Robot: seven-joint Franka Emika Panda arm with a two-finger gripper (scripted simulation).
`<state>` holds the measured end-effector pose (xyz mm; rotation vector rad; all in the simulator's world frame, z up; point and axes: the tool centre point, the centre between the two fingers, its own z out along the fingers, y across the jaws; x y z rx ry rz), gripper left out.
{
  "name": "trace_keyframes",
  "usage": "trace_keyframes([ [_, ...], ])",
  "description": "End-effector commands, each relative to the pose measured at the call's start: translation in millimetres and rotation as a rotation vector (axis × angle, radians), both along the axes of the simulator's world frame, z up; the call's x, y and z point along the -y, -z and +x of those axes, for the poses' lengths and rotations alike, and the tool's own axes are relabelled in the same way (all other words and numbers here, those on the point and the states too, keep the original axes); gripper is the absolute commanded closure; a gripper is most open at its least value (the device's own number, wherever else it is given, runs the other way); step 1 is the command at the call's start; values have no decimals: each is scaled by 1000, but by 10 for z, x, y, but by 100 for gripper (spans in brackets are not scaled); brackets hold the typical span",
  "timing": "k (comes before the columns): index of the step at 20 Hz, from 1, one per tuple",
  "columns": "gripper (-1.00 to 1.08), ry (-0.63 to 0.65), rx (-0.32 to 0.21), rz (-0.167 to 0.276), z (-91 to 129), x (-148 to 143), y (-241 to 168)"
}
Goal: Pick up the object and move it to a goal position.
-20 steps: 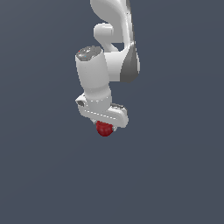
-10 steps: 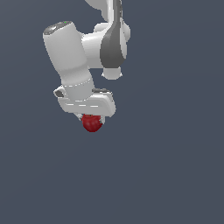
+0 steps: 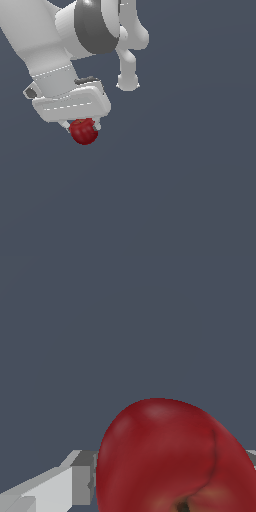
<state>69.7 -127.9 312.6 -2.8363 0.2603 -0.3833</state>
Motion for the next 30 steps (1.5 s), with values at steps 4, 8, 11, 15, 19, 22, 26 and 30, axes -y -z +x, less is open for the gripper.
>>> trace_keyframes([
  [4, 108, -81, 52, 22, 88, 308, -381],
  [8, 108, -131, 81, 37, 149, 506, -608],
  [11, 108, -164, 100, 47, 191, 634, -753],
  [15, 108, -201, 121, 58, 243, 781, -919],
  [19, 108, -231, 138, 68, 290, 901, -1053],
  [22, 108, -247, 147, 73, 318, 967, -1126],
  [26, 108, -262, 156, 78, 347, 1027, -1195],
  [30, 108, -272, 161, 81, 366, 1065, -1238],
])
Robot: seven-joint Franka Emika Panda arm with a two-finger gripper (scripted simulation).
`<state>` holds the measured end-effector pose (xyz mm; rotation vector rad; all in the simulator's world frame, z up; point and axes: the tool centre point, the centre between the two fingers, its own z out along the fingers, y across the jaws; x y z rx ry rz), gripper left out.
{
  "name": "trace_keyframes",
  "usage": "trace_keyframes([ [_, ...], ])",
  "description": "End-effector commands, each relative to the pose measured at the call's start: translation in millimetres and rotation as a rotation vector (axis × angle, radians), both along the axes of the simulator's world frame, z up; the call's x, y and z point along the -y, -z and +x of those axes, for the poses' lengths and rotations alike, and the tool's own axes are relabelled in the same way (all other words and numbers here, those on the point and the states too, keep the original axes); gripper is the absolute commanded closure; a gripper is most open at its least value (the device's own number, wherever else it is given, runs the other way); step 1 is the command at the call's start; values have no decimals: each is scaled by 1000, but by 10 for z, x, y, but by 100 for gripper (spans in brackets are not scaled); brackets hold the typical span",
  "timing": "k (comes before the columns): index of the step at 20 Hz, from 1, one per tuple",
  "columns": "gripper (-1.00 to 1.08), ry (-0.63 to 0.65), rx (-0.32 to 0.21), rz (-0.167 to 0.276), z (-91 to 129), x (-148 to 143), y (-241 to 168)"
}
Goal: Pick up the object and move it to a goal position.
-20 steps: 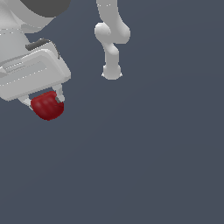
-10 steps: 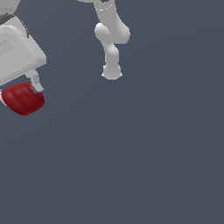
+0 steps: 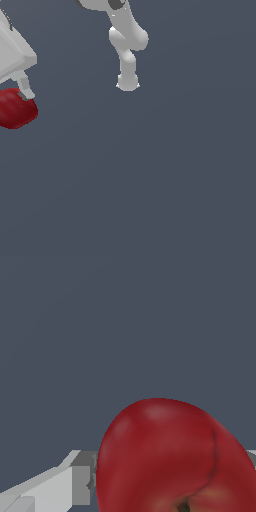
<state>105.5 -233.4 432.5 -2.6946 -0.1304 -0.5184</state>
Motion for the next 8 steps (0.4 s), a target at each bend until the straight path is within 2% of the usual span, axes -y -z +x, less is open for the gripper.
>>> trace_keyframes([
  [1, 108, -6, 6, 1, 12, 17, -45],
  [8, 108, -9, 8, 2, 26, 31, -64],
])
